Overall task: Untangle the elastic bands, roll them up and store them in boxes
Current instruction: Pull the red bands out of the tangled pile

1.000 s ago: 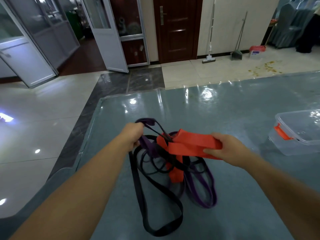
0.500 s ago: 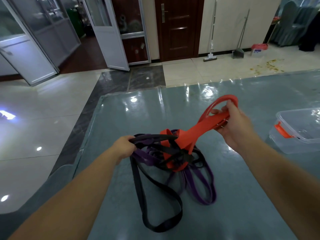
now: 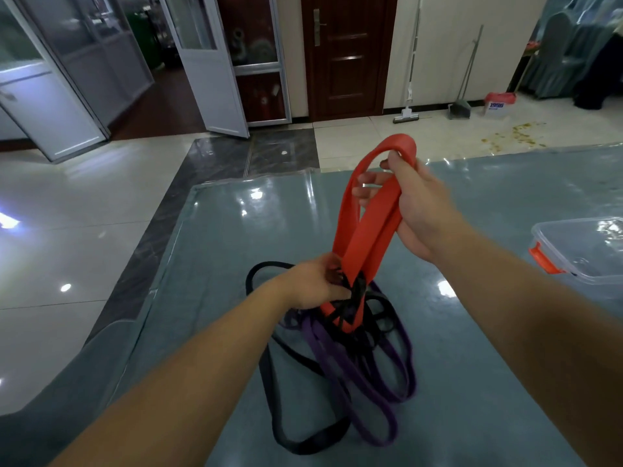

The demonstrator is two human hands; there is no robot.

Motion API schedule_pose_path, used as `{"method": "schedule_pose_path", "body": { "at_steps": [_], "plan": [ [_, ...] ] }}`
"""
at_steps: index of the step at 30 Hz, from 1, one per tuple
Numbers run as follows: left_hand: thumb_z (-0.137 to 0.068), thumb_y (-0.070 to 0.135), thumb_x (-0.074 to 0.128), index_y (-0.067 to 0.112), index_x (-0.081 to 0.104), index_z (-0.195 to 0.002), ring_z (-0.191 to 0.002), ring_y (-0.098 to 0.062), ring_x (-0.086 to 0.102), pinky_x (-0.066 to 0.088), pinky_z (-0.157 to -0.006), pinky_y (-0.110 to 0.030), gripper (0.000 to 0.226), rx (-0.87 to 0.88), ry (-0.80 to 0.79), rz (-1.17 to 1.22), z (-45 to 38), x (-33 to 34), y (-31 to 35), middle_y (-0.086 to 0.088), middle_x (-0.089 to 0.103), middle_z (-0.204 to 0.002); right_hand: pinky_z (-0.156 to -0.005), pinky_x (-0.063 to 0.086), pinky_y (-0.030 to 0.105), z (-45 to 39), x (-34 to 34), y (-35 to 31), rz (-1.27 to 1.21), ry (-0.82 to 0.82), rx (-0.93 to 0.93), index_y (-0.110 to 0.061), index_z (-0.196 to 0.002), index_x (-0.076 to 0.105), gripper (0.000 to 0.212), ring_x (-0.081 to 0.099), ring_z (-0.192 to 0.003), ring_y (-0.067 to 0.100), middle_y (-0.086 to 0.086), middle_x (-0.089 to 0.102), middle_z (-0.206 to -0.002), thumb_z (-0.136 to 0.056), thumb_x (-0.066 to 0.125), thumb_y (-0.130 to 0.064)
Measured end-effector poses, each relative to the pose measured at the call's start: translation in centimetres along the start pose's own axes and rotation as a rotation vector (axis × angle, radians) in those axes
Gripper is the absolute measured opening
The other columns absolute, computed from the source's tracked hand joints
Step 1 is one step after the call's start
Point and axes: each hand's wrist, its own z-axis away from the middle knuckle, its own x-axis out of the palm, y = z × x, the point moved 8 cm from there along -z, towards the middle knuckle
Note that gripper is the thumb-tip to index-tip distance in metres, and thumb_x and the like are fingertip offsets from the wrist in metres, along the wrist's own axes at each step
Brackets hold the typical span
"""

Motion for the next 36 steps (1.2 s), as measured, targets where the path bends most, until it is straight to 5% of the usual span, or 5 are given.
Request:
{"method": "schedule_pose_path", "body": {
  "at_steps": [6,9,19,28,36],
  "plan": [
    [-0.083,0.035,0.084,0.039,0.041,-0.149,-0.122,-0.014,0.042,0.041,-0.102,-0.028,0.078,0.121,0.263,-0.2,-0.2,-1.8,2.6,0.0,0.04,-0.133,-0.1,0.056,0.055,-0.3,0.7,-2.8,-0.068,-0.016,-0.005,-0.012,-0.118,0.058,0.022,0.075,-0.104,0.041,0.029,0.071,-0.119,-0.108,0.052,-0.03],
    [-0.076,0.045,0.089,0.034,0.032,-0.151,-0.115,-0.009,0.057,0.052,-0.094,-0.029,0.095,0.071,0.263,0.042,-0.2,-1.7,2.6,0.006,0.051,-0.13,-0.103,0.054,0.054,-0.7,0.9,-4.6,-0.13,0.026,-0.034,-0.013,-0.114,0.058,0.018,0.076,-0.097,0.034,0.021,0.073,-0.105,-0.108,0.053,-0.03],
    [-0.09,0.018,0.066,0.023,0.066,-0.087,-0.063,-0.014,0.059,0.048,-0.063,-0.031,0.006,0.028,0.402,0.033,1.5,-4.0,3.8,0.005,0.063,-0.07,-0.089,0.06,0.038,-3.2,-2.0,-5.1,0.152,0.193,-0.157,-0.017,-0.121,0.059,0.024,0.077,-0.098,0.02,0.001,0.076,-0.102,-0.101,0.065,-0.028],
    [-0.091,0.01,0.069,0.018,0.076,-0.095,-0.071,-0.018,0.057,0.049,-0.084,-0.036,0.011,0.306,0.49,0.515,5.5,-8.4,6.3,-0.002,0.058,-0.069,-0.055,0.051,0.03,-5.5,-8.0,3.7,0.182,0.307,0.088,-0.01,-0.101,0.066,0.011,0.066,-0.07,0.017,0.005,0.067,-0.081,-0.094,0.066,-0.019],
    [-0.075,0.004,0.05,0.011,0.071,-0.097,-0.08,-0.019,0.054,0.041,-0.092,-0.035,0.031,0.377,0.502,0.957,6.3,-9.7,4.8,-0.004,0.056,-0.076,-0.073,0.053,0.041,-5.5,-10.8,2.2,0.317,0.297,0.084,-0.014,-0.078,0.063,0.016,0.066,-0.074,0.023,0.007,0.067,-0.078,-0.094,0.063,-0.009]
  ]
}}
